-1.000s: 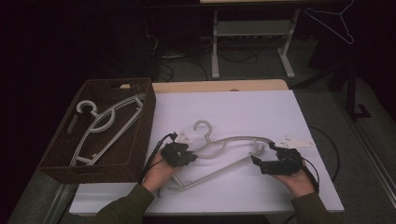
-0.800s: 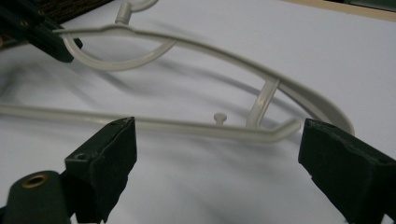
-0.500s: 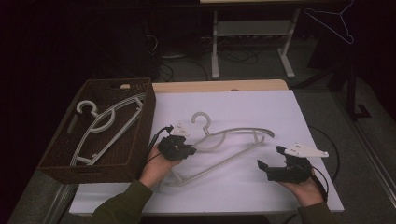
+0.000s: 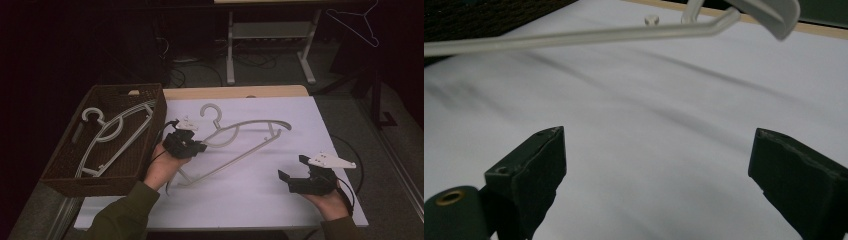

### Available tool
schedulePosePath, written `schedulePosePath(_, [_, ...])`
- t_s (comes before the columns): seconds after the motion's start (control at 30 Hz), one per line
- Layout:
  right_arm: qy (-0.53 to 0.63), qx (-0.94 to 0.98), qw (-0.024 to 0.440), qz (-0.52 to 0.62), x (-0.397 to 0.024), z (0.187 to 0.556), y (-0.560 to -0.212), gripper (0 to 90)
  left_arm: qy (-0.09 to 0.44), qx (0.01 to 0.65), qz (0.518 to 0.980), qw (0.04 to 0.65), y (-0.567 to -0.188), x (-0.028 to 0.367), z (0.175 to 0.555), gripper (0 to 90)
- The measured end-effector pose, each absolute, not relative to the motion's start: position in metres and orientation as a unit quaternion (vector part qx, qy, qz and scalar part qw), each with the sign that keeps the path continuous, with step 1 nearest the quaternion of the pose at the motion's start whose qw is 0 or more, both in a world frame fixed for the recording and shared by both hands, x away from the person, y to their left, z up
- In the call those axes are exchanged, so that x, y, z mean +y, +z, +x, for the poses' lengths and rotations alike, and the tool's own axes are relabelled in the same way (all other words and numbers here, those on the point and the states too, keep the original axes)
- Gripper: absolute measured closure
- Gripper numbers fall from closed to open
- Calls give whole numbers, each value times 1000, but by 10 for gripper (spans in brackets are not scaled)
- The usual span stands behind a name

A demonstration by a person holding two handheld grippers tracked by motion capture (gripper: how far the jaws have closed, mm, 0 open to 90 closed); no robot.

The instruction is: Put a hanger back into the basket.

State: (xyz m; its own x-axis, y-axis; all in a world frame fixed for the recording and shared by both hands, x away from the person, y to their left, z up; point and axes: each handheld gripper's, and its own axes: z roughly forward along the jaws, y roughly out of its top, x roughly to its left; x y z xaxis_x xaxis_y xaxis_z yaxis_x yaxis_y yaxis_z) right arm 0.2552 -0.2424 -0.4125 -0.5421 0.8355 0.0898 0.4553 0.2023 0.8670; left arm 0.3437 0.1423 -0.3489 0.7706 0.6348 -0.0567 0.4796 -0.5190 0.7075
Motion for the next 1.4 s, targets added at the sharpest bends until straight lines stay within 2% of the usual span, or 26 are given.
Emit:
schedulePosePath(0.6, [465, 744, 209, 431, -244, 256, -412, 70, 137, 341, 852, 372, -304, 177, 354, 821])
schedulePosePath(1.4, [468, 741, 212, 432, -243, 255, -412, 69, 176, 378, 828, 375, -273, 252, 364, 821])
